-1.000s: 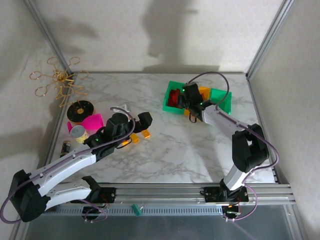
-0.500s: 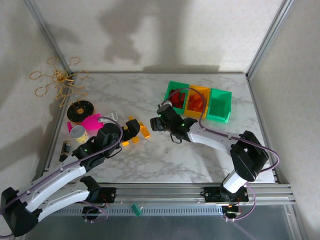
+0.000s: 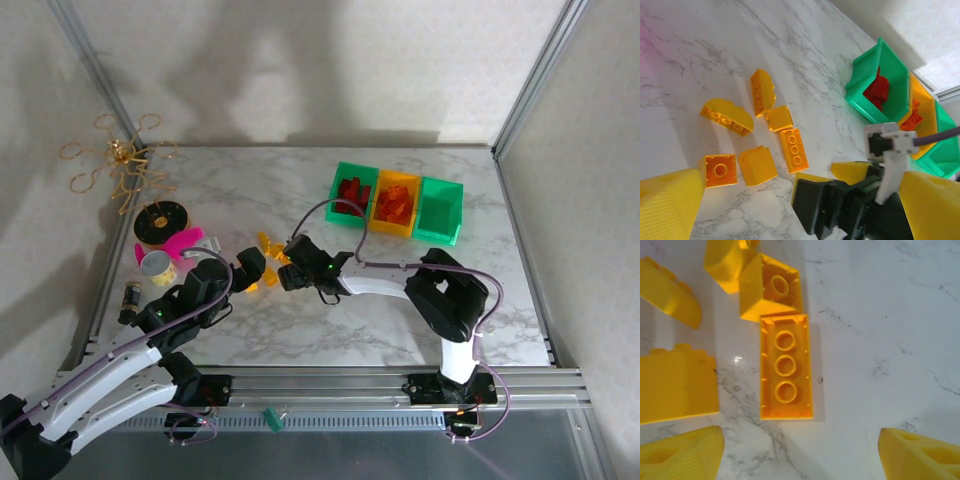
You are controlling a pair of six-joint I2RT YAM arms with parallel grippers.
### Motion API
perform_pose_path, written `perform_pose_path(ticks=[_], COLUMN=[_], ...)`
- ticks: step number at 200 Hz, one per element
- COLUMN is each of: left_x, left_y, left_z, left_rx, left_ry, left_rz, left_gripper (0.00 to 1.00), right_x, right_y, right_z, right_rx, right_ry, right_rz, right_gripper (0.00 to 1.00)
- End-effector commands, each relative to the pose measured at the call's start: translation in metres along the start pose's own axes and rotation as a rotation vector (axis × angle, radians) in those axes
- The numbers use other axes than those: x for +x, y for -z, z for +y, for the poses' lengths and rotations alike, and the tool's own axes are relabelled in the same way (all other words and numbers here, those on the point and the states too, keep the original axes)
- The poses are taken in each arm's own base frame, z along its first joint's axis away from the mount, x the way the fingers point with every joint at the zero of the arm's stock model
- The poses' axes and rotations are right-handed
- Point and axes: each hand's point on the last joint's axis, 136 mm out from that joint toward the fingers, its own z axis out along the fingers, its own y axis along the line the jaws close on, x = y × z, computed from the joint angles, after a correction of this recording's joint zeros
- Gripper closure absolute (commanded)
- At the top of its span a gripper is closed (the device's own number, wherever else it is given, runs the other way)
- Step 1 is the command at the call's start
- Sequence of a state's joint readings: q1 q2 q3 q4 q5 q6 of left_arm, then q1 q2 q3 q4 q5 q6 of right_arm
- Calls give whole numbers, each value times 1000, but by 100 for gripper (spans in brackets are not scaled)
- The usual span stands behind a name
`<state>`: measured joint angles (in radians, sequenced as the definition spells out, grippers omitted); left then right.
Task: Sort the legos into containers by color
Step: Pick up the lego from the center of the table.
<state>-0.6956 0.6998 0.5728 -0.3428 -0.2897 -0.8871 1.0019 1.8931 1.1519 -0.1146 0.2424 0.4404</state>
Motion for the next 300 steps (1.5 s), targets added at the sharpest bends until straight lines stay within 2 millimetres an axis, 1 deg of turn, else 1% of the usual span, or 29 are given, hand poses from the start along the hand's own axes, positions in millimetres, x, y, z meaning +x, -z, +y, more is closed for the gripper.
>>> perform_pose_path(ticks=[1,17,42,76,106,132,160,182,213,226,239,259,278,286,294,300], left_x=[-1,0,0,0,-1,-2,-2,-4,-11,-15,-16,-12,-4,-1,2,3], left_y=[-2,-4,-7,-9,-10,-10,-12,-12,-9,-10,-13,-23,-33,-37,-41,-44], left_z=[12,13,10,8,9,7,4,0,-12,-22,-30,-43,-62,-69,-74,-78], left_rx=[-33,-38,-41,-49,-49,-45,-37,-30,6,30,37,54,106,128,141,150], left_ry=[25,22,17,4,-4,1,-3,-6,-1,-16,-35,-56,-73,-78,-80,-81], left_rz=[-23,-24,-20,-17,-21,-24,-18,-15,-30,-31,-25,10,58,72,84,90], left_gripper=[0,0,1,0,0,0,0,0,0,0,0,0,0,0,0,0], right_x=[-9,-9,-10,-11,-4,-2,-1,-6,-15,-20,-25,-31,-38,-40,-43,-45], right_y=[-6,-12,-26,-37,-47,-48,-43,-32,-11,2,16,39,61,70,76,80], right_z=[-2,-4,4,1,-1,-4,-4,-5,-6,-8,-14,-31,-57,-75,-88,-103], right_rx=[46,66,60,101,119,136,125,122,86,72,80,99,129,156,175,196], right_ry=[30,55,105,120,127,120,110,97,42,22,0,-58,-132,-171,-201,-234], right_rz=[-13,-12,18,36,64,73,71,58,26,10,-19,-61,-110,-134,-148,-155], right_gripper=[24,28,31,41,49,57,68,72,73,73,73,73,73,72,72,72])
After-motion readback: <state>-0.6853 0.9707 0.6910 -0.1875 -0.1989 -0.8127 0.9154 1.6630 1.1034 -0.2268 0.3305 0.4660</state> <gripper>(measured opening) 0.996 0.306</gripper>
